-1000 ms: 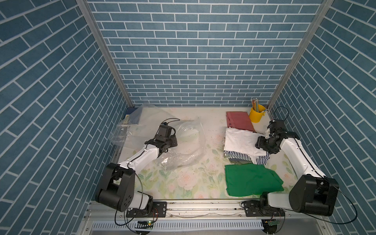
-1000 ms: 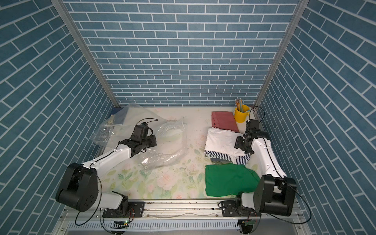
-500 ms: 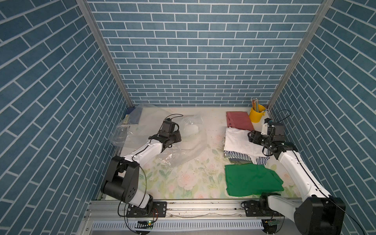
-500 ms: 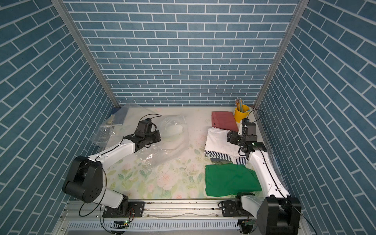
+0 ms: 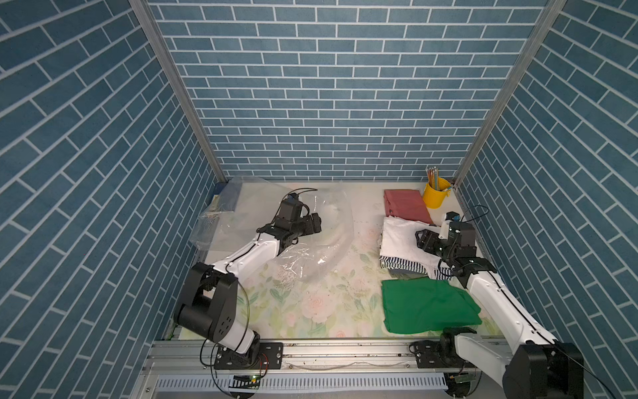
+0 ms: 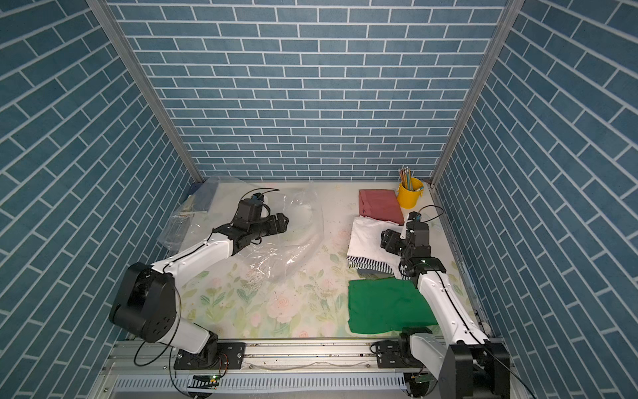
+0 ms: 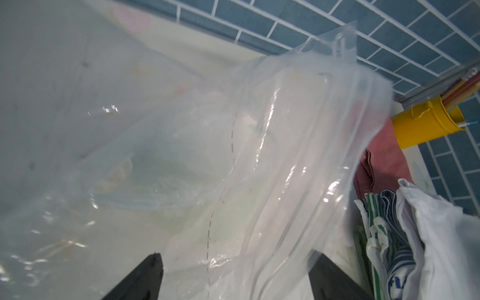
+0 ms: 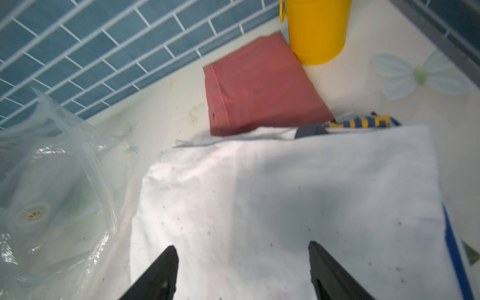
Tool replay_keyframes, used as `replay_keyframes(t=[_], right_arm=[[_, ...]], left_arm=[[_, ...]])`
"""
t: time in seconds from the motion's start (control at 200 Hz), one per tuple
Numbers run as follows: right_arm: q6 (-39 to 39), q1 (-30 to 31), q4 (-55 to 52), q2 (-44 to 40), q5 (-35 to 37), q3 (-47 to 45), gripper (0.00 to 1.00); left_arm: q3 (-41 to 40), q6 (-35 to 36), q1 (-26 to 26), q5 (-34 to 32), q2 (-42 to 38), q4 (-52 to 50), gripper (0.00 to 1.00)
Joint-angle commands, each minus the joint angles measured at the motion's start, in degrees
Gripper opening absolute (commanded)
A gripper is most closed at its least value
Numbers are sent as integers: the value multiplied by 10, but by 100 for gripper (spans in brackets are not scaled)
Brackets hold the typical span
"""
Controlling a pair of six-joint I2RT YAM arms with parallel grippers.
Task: Take the tank top out of the vacuum bag
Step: Place the vacuum bag at the center of the board, then reset both arms
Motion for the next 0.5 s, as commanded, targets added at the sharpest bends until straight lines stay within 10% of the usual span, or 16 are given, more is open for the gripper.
replay_keyframes(t=[0.0,0.495], right_arm=[[-27,1,34,-11,-3,25,77],[-135,-8,261,-76,100,-95,99]], left_arm=[[-25,38,-1,-36,-76,25,100],[-286,180,54,-268,-335,263,100]])
